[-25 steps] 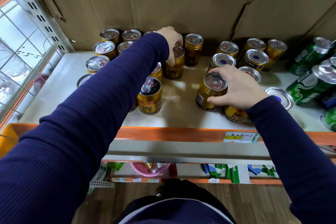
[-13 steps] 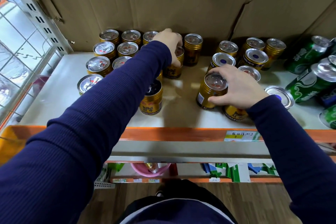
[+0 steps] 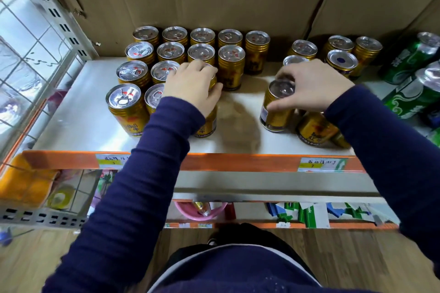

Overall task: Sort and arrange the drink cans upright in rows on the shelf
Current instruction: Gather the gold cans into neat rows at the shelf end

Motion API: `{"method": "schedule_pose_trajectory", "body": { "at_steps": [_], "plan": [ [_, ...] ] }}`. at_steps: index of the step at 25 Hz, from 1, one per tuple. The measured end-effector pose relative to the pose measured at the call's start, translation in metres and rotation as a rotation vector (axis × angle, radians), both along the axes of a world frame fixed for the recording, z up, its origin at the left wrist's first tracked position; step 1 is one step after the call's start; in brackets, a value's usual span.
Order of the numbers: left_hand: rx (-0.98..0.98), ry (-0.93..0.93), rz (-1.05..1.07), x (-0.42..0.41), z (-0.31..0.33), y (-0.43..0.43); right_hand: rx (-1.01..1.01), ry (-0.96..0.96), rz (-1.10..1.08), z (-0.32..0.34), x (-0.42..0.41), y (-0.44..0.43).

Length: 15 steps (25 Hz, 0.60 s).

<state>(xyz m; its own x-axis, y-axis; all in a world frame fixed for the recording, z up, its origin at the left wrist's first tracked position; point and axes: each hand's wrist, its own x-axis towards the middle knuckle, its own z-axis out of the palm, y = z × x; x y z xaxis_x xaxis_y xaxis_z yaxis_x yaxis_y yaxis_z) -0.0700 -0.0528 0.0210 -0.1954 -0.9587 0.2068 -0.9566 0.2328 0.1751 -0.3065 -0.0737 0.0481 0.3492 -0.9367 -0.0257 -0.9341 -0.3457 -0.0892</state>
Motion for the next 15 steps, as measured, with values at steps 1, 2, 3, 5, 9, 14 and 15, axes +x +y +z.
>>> {"method": "schedule_pose_trajectory", "body": {
  "at_steps": [1, 2, 3, 5, 9, 14, 15],
  "plan": [
    [-0.024, 0.018, 0.016, 0.001, -0.007, 0.005, -0.029, 0.023, -0.023, 0.001, 0.005, -0.004],
    [-0.051, 0.029, 0.03, 0.002, -0.012, 0.007, -0.065, 0.046, -0.05, 0.002, 0.011, -0.009],
    [-0.079, 0.033, 0.041, 0.002, -0.015, 0.007, -0.101, 0.069, -0.07, 0.002, 0.016, -0.014],
    [-0.134, 0.019, 0.061, 0.001, -0.018, 0.006, -0.112, 0.123, -0.051, 0.003, 0.024, -0.021],
    [-0.175, -0.014, 0.075, 0.001, -0.022, 0.005, 0.08, 0.162, 0.112, 0.018, 0.031, -0.03],
    [-0.171, -0.023, 0.081, 0.001, -0.02, 0.005, 0.06, 0.185, 0.118, 0.019, 0.034, -0.04],
    [-0.17, -0.028, 0.083, 0.001, -0.021, 0.006, 0.076, 0.2, 0.13, 0.02, 0.034, -0.04]
  ]
}}
